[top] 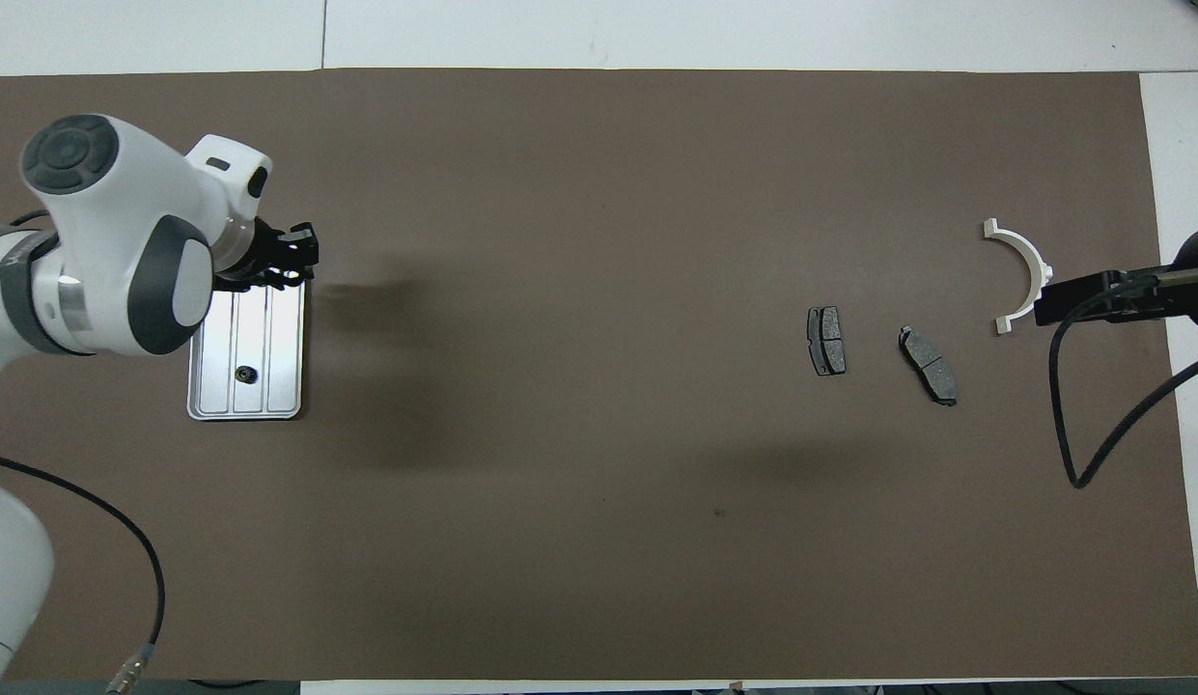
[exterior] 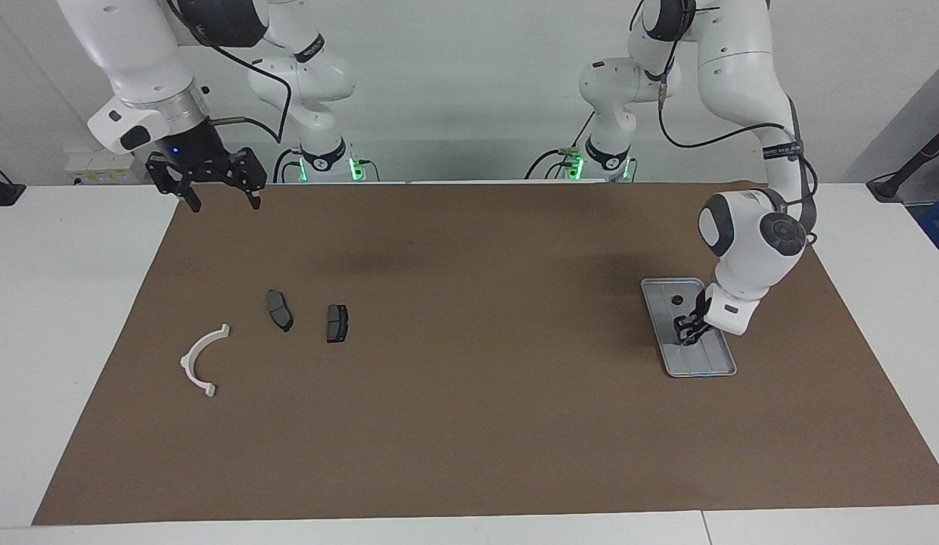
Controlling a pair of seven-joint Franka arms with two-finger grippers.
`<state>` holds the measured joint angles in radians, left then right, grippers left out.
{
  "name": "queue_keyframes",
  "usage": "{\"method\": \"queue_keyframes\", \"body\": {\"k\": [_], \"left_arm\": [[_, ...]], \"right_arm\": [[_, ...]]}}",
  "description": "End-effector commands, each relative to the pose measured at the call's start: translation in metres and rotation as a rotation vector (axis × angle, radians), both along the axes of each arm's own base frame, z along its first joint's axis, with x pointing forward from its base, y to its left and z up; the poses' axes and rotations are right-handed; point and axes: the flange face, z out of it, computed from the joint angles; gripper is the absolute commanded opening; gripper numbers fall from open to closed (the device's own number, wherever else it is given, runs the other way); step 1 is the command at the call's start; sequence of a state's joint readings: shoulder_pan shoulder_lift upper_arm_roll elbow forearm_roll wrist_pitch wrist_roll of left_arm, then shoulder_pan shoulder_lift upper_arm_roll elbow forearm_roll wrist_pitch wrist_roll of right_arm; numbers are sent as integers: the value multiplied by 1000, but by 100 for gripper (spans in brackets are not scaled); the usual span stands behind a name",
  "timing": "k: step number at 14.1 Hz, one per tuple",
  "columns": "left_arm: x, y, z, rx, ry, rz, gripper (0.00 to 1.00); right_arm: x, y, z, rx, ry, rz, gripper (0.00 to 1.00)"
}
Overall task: Place bearing gear from tray to pile
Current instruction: 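Set the bearing mid-table with the left gripper while the right gripper approaches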
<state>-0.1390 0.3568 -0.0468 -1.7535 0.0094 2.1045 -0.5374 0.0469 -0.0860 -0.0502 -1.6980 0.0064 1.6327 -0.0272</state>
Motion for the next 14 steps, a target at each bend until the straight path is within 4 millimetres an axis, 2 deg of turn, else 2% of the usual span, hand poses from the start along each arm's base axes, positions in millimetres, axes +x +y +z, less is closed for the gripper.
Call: {"method": "queue_keyframes", "body": {"k": [1,3,5,6,10,14], "left_arm": [[-6,-101,8,2,-2,110,15],[-33,-164,5,3,-3,107,15],[-59,-211,-4,3,-2,133,15],[-68,-224,-8,-8,-16,138,15],[-87,-247,-47,-18,-23,109,16],[-98,-242,-65,-5,-9,104,16]], "right_arm": [[-7,1,1,16,-15,1,100],[-7,1,1,16,-13,1,100],[-7,1,1,16,-15,1,100],[-7,1,1,16,-13,3,100],[-7,1,1,16,-13,3,100],[-8,2,0,17,-8,0,100]]}}
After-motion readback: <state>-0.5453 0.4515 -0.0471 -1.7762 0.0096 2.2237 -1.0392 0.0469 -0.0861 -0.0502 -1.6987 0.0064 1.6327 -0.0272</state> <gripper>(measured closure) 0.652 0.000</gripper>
